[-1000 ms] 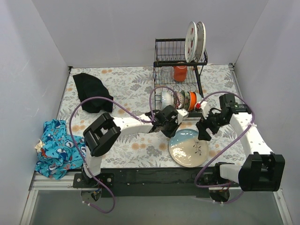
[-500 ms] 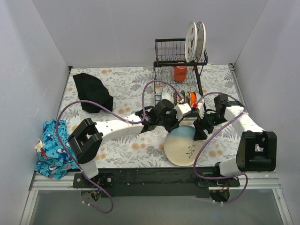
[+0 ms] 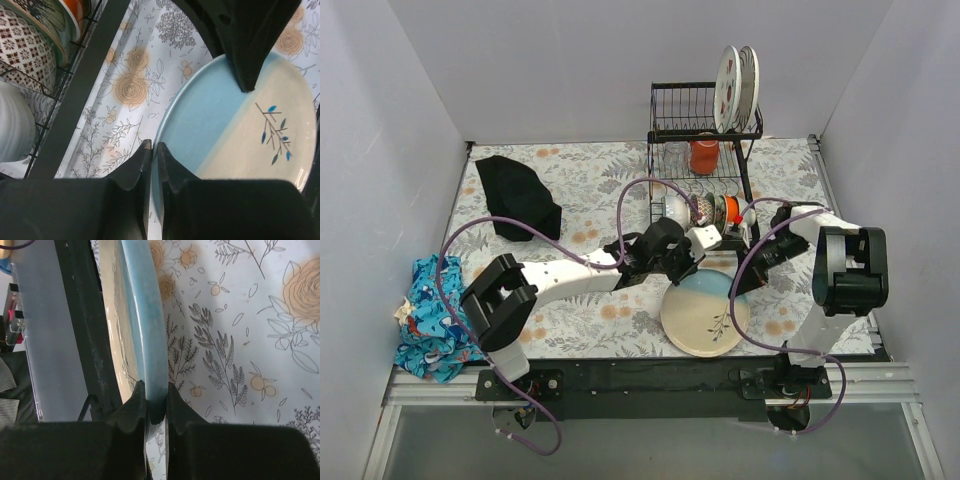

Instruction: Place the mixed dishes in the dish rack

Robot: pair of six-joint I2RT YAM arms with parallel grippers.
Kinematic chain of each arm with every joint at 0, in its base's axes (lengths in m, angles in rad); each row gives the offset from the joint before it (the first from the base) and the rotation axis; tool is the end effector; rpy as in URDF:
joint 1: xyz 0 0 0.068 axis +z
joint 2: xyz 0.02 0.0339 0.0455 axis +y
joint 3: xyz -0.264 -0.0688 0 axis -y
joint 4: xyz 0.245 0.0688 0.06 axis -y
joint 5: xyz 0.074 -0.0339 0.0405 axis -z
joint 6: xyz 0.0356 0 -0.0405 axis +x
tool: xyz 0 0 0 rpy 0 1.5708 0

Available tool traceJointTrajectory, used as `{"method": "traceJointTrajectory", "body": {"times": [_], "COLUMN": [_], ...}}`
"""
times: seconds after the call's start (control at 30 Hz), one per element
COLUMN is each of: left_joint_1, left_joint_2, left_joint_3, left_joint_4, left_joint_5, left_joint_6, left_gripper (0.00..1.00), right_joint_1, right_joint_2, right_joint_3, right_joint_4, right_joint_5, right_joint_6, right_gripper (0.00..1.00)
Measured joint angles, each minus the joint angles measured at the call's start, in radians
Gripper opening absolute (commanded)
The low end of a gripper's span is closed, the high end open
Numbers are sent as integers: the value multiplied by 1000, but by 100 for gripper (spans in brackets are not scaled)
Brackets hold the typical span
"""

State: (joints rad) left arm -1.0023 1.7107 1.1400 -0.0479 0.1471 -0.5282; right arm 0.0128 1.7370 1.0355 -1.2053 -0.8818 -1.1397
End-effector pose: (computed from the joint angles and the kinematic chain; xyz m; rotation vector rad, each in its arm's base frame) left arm 0.2025 -0.3267 0.2297 0.6445 2.2839 -0.9731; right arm 0.2573 0.0308 0.1704 -1.2616 2.3293 1.2926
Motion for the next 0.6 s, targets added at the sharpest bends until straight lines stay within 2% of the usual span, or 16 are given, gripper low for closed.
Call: {"method": "traceJointTrajectory", "body": {"times": [0.07,0.1,0.2,0.3,0.33,0.47,0.53,0.6], "left_joint_1": [1,1,3,30,48,161,237,313], "left_joint_2": [-11,-15,-16,-26,-41,-155,-227,-291], "left_joint_3": [0,0,17,84,105,180,212,223], "left_joint_4": [3,4,20,6,-8,-64,-73,-71], "left_joint_5": [-9,-27,-73,-115,-127,-184,-218,-246], "left_joint_6": [-1,-1,-11,-30,-40,-75,-84,-91], "left_gripper": [23,46,71,81,89,91,96,96], "right_joint_1": [-8,-9,4,19,23,26,35,62], "right_joint_2": [29,35,24,-32,-62,-197,-243,-277], "right_joint_3": [16,23,42,63,77,203,292,391], "right_joint_4": [-26,-27,-47,-60,-65,-65,-56,-37], "right_joint_5": [-14,-19,-29,6,26,109,139,179], "right_joint_6": [-13,-24,-32,-16,-7,67,142,232], "right_gripper": [1,1,1,1,1,1,1,1]}}
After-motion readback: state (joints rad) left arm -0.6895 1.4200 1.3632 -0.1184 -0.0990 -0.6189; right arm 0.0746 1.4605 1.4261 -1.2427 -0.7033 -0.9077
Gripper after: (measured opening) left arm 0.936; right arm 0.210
